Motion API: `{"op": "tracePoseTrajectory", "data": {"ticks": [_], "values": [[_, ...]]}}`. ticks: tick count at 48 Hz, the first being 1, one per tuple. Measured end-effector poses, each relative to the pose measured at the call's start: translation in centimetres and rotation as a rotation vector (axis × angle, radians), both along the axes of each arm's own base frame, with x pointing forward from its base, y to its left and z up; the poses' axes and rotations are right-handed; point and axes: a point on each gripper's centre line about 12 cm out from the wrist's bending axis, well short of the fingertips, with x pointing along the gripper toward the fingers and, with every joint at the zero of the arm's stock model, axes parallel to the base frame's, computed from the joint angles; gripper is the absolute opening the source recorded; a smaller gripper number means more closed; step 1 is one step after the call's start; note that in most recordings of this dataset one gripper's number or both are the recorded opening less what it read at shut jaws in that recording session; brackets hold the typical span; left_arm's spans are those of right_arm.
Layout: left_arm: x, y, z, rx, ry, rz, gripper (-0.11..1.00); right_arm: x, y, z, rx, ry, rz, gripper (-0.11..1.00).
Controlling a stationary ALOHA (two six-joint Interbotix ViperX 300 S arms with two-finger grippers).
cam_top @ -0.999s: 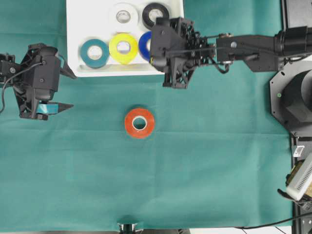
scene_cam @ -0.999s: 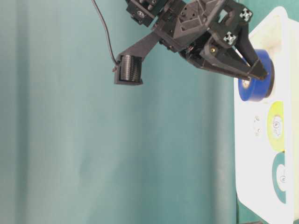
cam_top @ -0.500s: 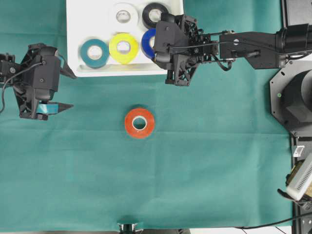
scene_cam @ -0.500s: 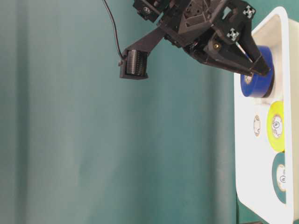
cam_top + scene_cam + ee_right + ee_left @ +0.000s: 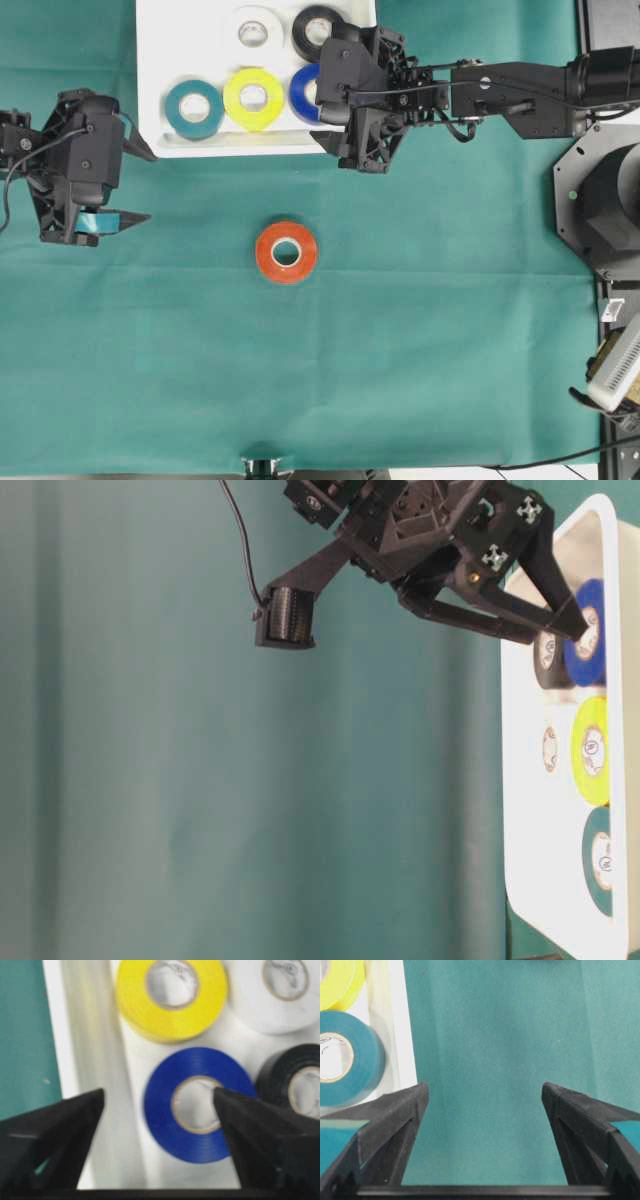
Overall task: Put the tape alternately from left to right into the white case.
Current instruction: 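Carry the blue roll with the right gripper into the tray, then release the blue roll and lift the right gripper away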
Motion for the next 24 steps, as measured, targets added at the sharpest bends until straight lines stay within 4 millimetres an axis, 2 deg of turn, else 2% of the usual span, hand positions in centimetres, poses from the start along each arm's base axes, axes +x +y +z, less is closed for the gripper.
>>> {"op": "tracePoseTrajectory", "data": {"ticks": [1,3,24], "values": [[0.00,0.04,0.04,0.000,-0.002,0.002,0.98,0.00,0.00,0.00,0.000,0.000,0.000,0.81],[0.00,0.04,0.00,0.000,0.000,0.002,0.98,0.00,0.00,0.00,0.000,0.000,0.000,0.84],[-0.04,0.00,-0.05,0.000,0.002,0.000,0.98,-0.37,0.09,-0.30,0.001,0.009,0.002,0.82]]}}
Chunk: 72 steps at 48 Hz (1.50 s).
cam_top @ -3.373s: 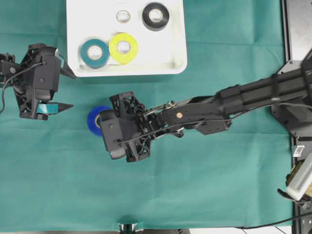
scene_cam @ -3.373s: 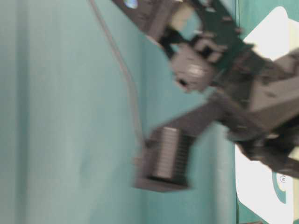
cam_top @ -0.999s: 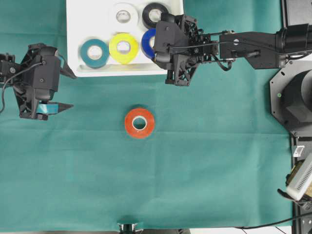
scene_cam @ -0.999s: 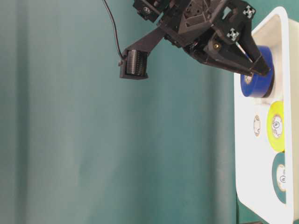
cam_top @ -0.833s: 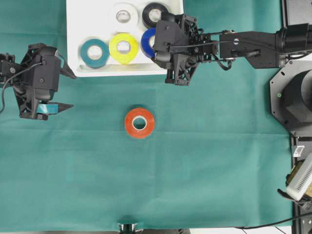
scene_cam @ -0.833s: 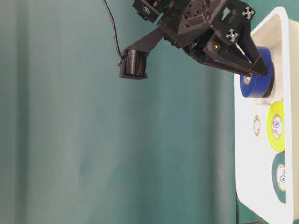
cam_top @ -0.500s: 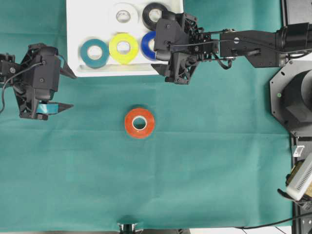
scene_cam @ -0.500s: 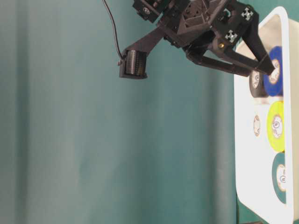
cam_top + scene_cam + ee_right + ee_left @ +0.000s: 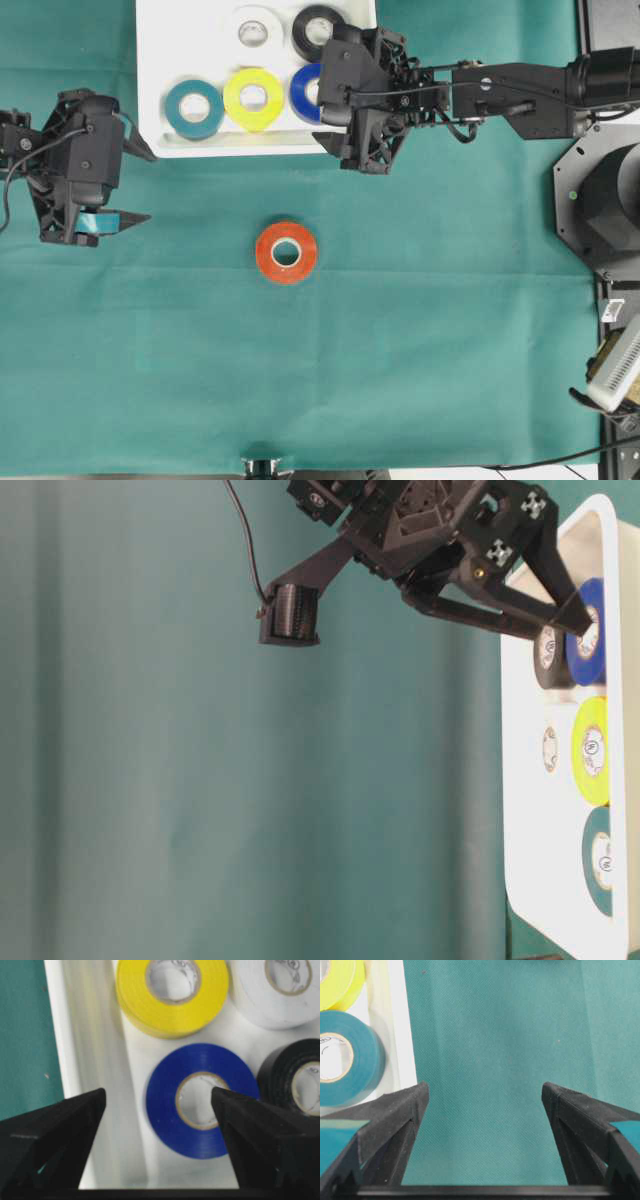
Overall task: Put the tape alternately from left to right into the white case.
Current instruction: 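Release the blue roll and lift the right gripper away, then move the left gripper down into the red roll's core and grip it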
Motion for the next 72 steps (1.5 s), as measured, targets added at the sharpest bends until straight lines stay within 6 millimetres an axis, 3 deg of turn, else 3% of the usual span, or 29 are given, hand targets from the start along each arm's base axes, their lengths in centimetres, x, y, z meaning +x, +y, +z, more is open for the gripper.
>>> {"op": "tracePoseTrajectory", "data": {"ticks": [10,37,58,72], "values": [[0.0,0.0,0.0,0.000,-0.002,0.000,0.98,-1.2,0.4,0.6,0.001,-0.030,0.008,0.82],[0.1,0.0,0.1,-0.002,-0.005,0.002,0.98,-5.2,4.0,1.5,0.021,-0.144,0.109,0.82],[1.3,-1.0,1.0,-0.045,-0.077,0.010,0.98,-5.2,4.1,1.6,0.023,-0.157,0.115,0.81],[3.9,-1.2,-0.7,-0.056,-0.028,0.022,0.98,-5.2,4.1,1.6,0.023,-0.161,0.117,0.81]]}}
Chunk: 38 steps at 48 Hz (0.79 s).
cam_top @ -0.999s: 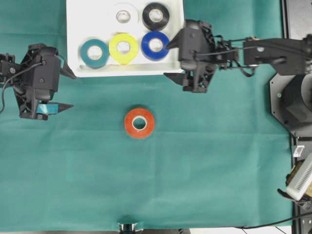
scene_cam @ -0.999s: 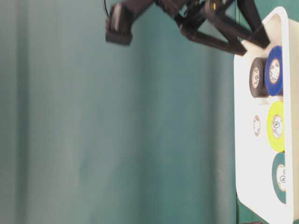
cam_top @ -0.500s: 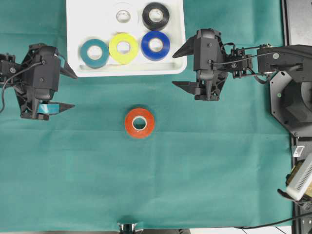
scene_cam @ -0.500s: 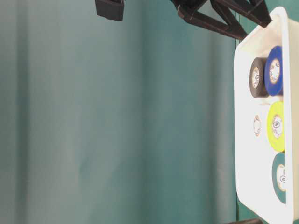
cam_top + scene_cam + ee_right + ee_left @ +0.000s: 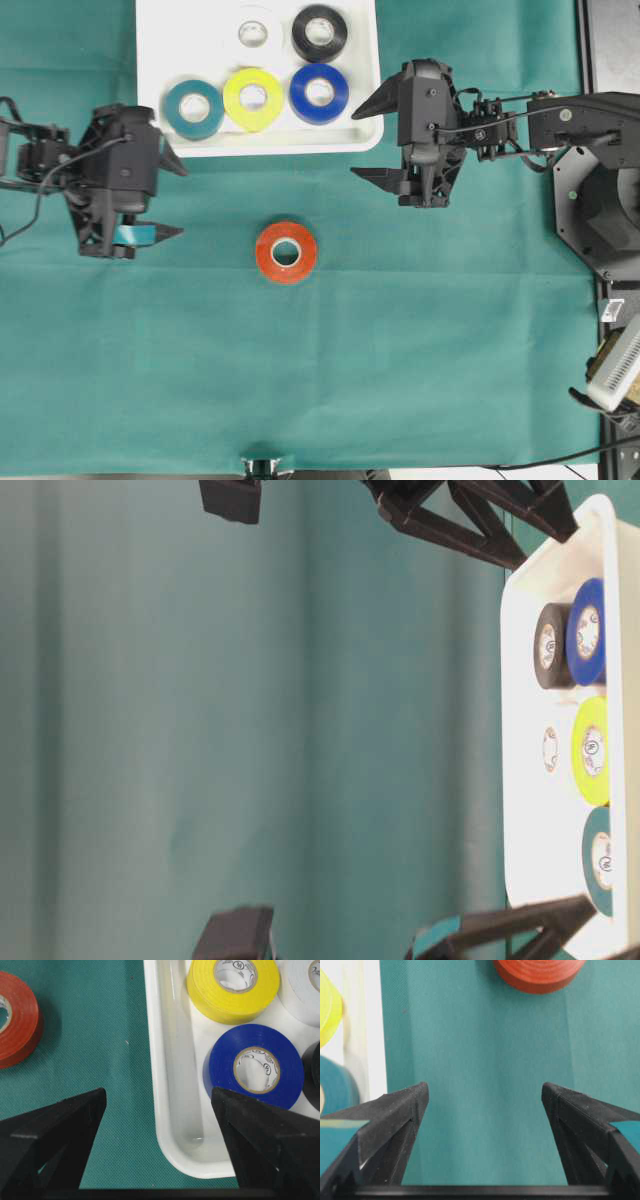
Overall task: Put the tape alternately from left to right into the white case.
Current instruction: 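Move the left gripper down into the red roll's core and grip it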
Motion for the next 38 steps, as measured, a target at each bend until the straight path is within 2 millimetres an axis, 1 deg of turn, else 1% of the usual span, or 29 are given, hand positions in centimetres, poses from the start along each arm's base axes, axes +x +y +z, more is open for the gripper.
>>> {"op": "tracePoseTrajectory", "data": {"ticks": [14,30,38], "values": [[3.6,-0.1,-0.1,-0.045,-0.007,0.042,0.98,-0.2,0.1,-0.2,0.001,0.008,0.002,0.81],[7.1,-0.3,-0.9,-0.243,0.030,0.239,0.98,-0.3,0.2,-0.5,0.005,0.009,0.004,0.81],[8.3,-0.4,-1.1,-0.288,0.077,0.296,0.98,-0.3,0.2,-0.4,0.004,0.008,0.006,0.81]]}}
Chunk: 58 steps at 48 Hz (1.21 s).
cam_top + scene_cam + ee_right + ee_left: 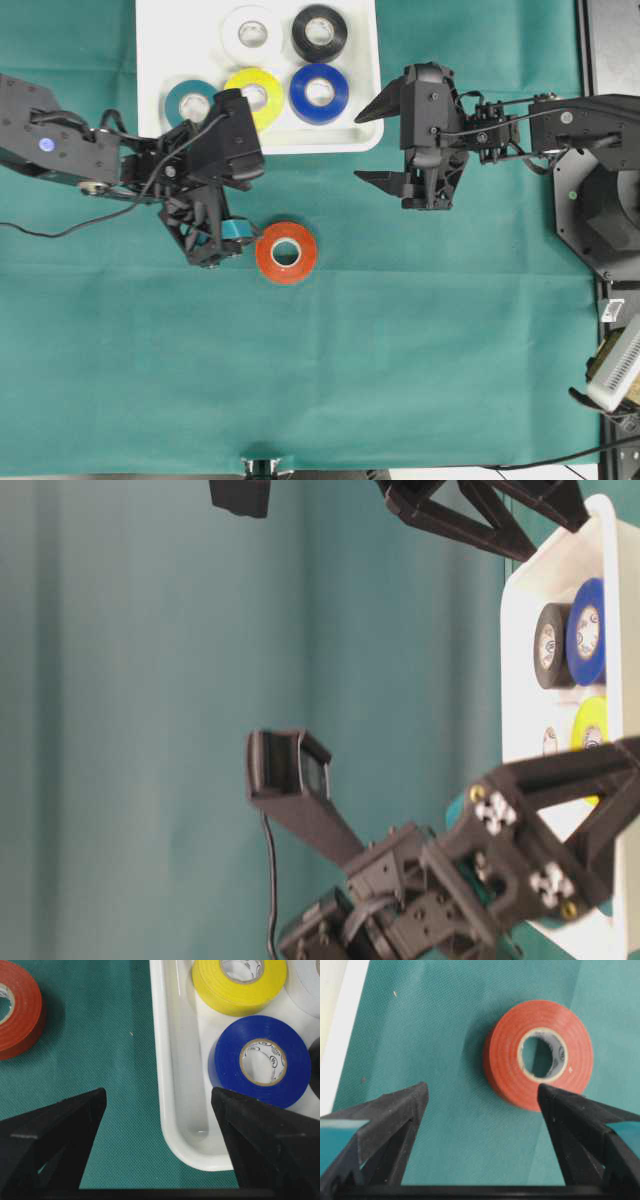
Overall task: Put the tape alternately from left to right into the white case.
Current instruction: 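Move the left gripper down into the red roll's core and grip it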
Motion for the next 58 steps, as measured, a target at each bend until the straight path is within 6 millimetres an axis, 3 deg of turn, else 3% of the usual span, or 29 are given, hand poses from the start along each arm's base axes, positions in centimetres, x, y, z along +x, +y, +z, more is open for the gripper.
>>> {"op": "tracePoseTrajectory", "data": {"ticks": [24,44,58], "values": [[3.1,-0.2,-1.7,-0.045,0.128,0.057,0.98,-0.5,0.1,-0.5,0.003,0.012,0.003,0.81],[4.1,-1.1,-3.9,-0.052,0.187,0.055,0.98,-0.6,0.2,-0.7,0.006,0.006,0.009,0.81],[4.2,-1.3,-4.0,-0.071,0.207,0.079,0.98,-0.7,0.3,-0.8,0.008,0.006,0.011,0.81]]}}
